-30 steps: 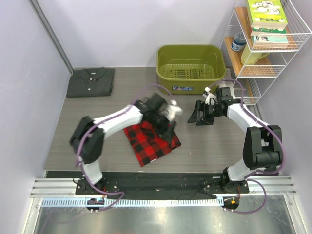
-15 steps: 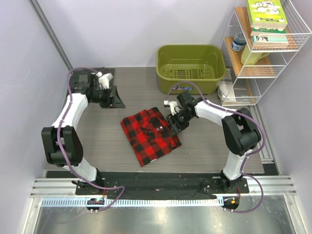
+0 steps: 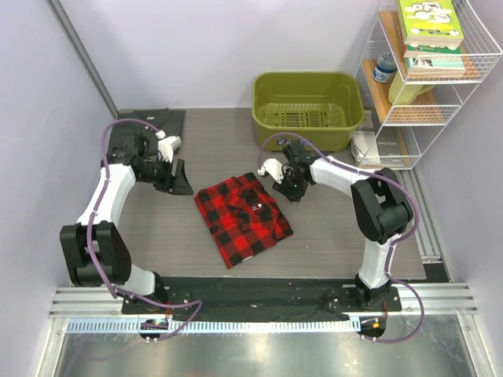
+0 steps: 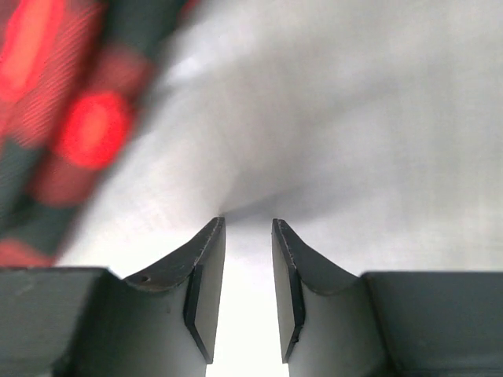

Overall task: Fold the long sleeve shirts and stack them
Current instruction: Fold the shirt

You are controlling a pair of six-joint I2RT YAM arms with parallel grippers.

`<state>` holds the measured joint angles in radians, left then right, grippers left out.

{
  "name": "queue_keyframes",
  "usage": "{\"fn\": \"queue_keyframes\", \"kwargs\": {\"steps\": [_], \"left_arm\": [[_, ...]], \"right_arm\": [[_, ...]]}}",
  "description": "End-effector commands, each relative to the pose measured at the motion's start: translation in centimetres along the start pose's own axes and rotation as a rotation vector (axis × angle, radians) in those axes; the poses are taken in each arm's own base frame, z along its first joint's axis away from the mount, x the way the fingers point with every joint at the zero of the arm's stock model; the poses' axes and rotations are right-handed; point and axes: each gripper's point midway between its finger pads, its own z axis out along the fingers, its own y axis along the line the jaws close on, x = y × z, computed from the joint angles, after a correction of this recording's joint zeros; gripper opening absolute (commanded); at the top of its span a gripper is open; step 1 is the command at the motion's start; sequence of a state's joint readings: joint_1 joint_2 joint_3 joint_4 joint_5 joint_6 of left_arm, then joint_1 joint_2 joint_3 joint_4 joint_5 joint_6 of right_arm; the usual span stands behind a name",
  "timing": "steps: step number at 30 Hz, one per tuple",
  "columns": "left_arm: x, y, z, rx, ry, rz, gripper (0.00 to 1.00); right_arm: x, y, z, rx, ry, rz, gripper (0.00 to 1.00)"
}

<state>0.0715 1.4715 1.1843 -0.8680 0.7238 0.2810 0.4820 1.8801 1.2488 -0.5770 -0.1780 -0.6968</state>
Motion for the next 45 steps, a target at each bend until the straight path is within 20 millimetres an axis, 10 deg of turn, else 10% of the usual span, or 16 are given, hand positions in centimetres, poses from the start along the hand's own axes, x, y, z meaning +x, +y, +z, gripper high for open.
{"fn": "queue_keyframes", "kwargs": {"steps": [1,8,17,20,25,29,33,39,45], "left_arm": [[-0.2,-0.1,-0.2,-0.005,-0.018,0.037,0.62],[-2.1,1.3,0.4,-0.024,-0.063,-0.015,0.64],[-2.7,5.1,-1.6,-0.059,-0.129,-0.266,0.73],[-2.3,5.8,-2.9,-0.061,-0.152,-0.314,0.83],[-1.7,6.7,-4.5,-0.099,-0.174,-0.320,0.87],[-0.9,6.4,-4.9,-0.096,-0.161,-0.293,0.87],[0.3,5.4,-4.2,-0.068,-0.127,-0.194,0.87],[0.6,2.4,-1.4,0.007,-0.069,-0.085,0.78],[0.1,-4.1,4.6,0.154,-0.004,0.035,0.68]], "right_arm": [[-5.1,-5.2,-3.6,0.164,-0.096,-0.042,0.36],[-12.2,1.9,-8.2,-0.140,-0.334,0.244,0.47],[-21.9,11.2,-2.5,-0.306,-0.317,0.069,0.50],[-21.2,14.1,1.0,-0.361,-0.250,-0.034,0.51],[-13.2,18.2,5.0,-0.477,-0.014,-0.260,0.51],[-3.9,19.0,2.2,-0.567,0.151,-0.605,0.52],[3.2,15.3,-2.2,-0.510,0.191,-1.059,0.53],[-4.1,12.6,-10.6,-0.328,-0.148,-0.631,0.64],[-1.5,9.1,-11.2,-0.349,-0.161,0.010,0.62]]}}
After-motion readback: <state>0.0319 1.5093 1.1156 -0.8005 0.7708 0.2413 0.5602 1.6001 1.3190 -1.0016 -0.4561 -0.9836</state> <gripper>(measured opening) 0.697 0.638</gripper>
